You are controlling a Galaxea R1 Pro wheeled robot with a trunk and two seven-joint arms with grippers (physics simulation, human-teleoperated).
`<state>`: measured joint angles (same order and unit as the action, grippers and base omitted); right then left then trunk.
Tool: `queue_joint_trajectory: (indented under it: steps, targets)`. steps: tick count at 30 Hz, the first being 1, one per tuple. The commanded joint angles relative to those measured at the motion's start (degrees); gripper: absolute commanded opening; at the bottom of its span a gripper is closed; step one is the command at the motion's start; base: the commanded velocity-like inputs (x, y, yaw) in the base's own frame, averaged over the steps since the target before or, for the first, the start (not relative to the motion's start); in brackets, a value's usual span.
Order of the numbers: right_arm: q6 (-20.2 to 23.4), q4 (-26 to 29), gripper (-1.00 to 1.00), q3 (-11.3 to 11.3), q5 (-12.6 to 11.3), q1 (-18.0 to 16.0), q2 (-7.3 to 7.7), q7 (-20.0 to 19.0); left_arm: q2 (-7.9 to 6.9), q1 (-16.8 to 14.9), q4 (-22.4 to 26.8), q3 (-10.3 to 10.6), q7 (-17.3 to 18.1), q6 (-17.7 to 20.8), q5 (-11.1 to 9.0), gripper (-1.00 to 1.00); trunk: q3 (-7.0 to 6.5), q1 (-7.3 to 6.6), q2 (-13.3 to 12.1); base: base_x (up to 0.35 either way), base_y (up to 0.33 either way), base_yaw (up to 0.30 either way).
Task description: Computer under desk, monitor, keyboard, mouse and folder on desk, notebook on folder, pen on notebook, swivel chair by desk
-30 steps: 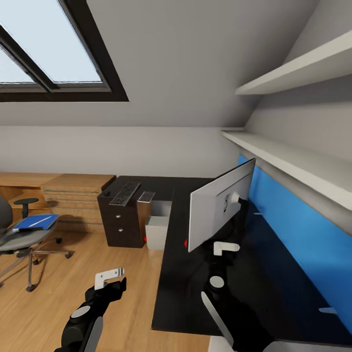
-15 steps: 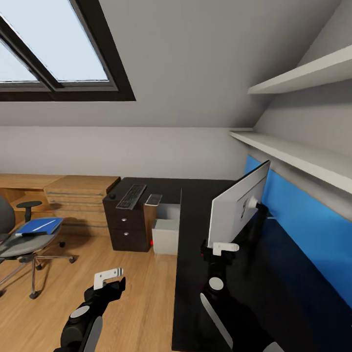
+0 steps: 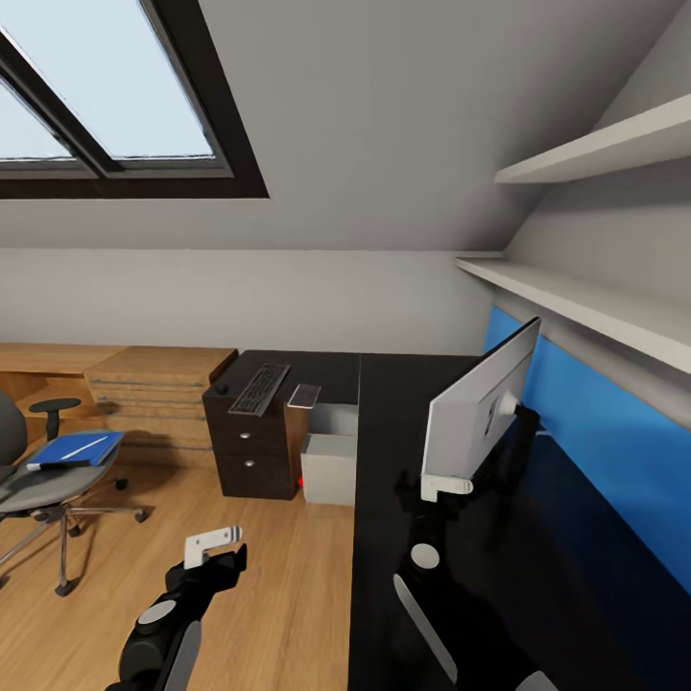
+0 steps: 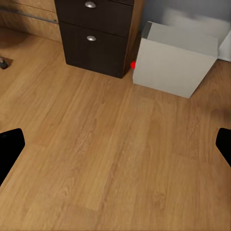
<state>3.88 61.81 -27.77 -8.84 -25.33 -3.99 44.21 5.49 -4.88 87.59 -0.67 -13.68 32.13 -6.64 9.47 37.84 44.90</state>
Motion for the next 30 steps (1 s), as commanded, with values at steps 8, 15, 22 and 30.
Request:
queue_joint_trajectory:
  steps: [8,15,22,30]
  targets:
    - [0.43,0.03,1.0,0.15,-0.22,-0.07,0.22,1.13,0.09,-0.04,0.04,0.05,-0.43,0.22,-0.62,1.0,0.09,0.02,0.07,0.016,0.0,0.0]
    - [0.43,-0.02,1.0,0.17,-0.22,-0.07,0.29,1.09,0.13,-0.04,0.04,0.09,-0.35,0.22,-0.63,1.0,0.09,0.02,0.07,0.0,0.0,0.0]
    - [0.51,-0.03,1.0,0.18,-0.22,-0.07,0.3,1.06,0.13,-0.04,0.04,0.12,-0.3,0.23,-0.65,1.0,0.09,0.02,0.07,0.085,0.0,0.0]
    - [0.58,-0.03,1.0,0.24,-0.3,-0.07,0.3,1.13,0.13,-0.04,0.04,0.14,-0.29,0.27,-0.66,1.0,0.09,0.02,0.07,0.034,0.0,0.0]
